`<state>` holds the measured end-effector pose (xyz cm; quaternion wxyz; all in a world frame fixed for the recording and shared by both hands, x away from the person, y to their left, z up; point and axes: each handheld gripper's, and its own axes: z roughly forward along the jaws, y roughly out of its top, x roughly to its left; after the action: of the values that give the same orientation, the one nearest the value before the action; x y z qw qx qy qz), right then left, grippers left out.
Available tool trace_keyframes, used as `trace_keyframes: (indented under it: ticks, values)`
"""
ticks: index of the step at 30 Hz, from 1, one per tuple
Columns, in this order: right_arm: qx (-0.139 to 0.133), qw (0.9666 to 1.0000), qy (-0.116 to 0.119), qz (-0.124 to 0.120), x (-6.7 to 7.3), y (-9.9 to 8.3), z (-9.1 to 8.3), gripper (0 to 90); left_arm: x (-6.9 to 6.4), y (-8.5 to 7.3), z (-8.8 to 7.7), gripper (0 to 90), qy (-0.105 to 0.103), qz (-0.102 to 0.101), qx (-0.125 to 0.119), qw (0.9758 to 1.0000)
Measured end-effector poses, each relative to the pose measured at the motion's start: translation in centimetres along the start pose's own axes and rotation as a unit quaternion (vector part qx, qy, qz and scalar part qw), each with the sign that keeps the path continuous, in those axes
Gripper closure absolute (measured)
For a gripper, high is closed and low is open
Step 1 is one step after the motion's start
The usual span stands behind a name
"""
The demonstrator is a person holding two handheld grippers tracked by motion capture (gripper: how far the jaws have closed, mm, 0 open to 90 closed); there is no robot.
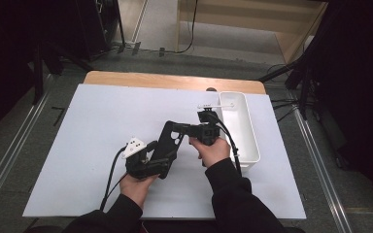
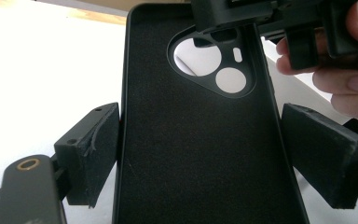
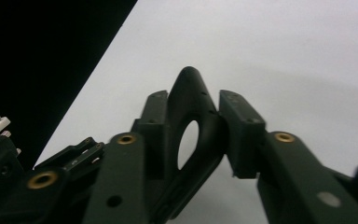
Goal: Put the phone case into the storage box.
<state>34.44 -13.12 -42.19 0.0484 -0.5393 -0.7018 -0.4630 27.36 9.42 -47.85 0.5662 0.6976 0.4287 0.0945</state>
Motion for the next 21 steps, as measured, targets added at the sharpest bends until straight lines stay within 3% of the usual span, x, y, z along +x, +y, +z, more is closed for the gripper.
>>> trace_keyframes:
  ticks: [6,16,18,20,21]
  values:
    - [0.007,0.9998,0.010,0.017,-0.1,0.1,-0.2,72.3,-0.2,-0.2,0.1,14.1,0.008,0.016,0.006,0.9998]
    - [0.010,0.9994,0.022,0.025,0.0,0.4,-0.8,73.9,-0.4,-0.3,0.0,13.6,0.003,0.024,-0.011,0.9996]
    - [0.011,0.9993,0.023,0.026,0.2,0.5,-1.0,74.1,-0.4,-0.1,-0.1,13.3,0.001,0.039,-0.016,0.9991]
    - [0.010,0.9991,0.031,0.026,0.3,0.6,-1.2,74.2,-0.3,0.0,-0.1,12.9,-0.004,0.034,-0.014,0.9993]
    - [0.010,0.9991,0.031,0.026,0.4,0.7,-1.3,74.4,-0.3,0.3,0.0,12.4,-0.013,0.029,-0.001,0.9995]
